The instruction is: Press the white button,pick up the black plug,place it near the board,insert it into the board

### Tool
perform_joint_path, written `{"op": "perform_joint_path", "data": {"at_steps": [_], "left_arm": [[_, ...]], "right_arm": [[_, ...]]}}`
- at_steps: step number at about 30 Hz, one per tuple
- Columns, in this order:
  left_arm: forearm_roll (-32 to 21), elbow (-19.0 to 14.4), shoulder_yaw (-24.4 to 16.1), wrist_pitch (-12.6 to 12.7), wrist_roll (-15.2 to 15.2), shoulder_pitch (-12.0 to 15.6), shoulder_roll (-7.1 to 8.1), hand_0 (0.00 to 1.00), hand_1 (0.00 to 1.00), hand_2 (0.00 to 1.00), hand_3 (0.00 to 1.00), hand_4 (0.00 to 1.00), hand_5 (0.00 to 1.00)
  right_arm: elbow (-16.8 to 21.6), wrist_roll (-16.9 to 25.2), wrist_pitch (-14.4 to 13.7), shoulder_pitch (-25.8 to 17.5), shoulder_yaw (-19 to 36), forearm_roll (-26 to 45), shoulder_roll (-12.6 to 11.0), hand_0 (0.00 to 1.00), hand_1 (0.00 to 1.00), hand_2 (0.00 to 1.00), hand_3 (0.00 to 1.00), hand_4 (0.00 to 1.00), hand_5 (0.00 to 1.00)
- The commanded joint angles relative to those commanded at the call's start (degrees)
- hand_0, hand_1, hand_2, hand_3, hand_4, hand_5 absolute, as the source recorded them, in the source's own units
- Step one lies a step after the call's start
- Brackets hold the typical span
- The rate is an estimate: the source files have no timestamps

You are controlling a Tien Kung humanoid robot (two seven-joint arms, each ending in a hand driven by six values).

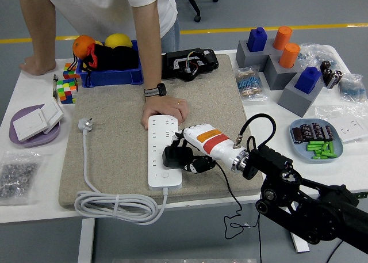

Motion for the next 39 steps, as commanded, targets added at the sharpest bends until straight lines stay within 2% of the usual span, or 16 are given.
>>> {"op": "perform_joint_path", "data": {"at_steps": [15, 26, 39], "left_arm": [[0.22, 0.00, -0.14, 0.04, -0.01, -0.18, 0.01, 0.826, 0.789, 0.763, 0.795, 0.574, 0.482], [0.18, 0.00, 0.17, -0.06, 0.08, -0.02, 0.09, 0.826, 0.790, 0.763, 0.795, 0.573, 0.481], [0.35, 0.00, 0.02, -0.12, 0.11, 0.20, 0.12, 0.826, 0.788, 0.762, 0.795, 0.574, 0.480]], "right_arm": [[1.84, -0.38, -0.16, 0.80, -1.38, -1.53, -0.01, 0.254, 0.379, 0.372, 0.553, 0.813, 0.002], [-0.13, -0.60, 0.05, 1.82, -3.25, -1.95, 1.02, 0.248, 0.381, 0.372, 0.553, 0.815, 0.002], [-1.43, -0.62, 0.12, 1.32, -3.30, -1.71, 0.99, 0.242, 0.381, 0.373, 0.554, 0.825, 0.002]]}}
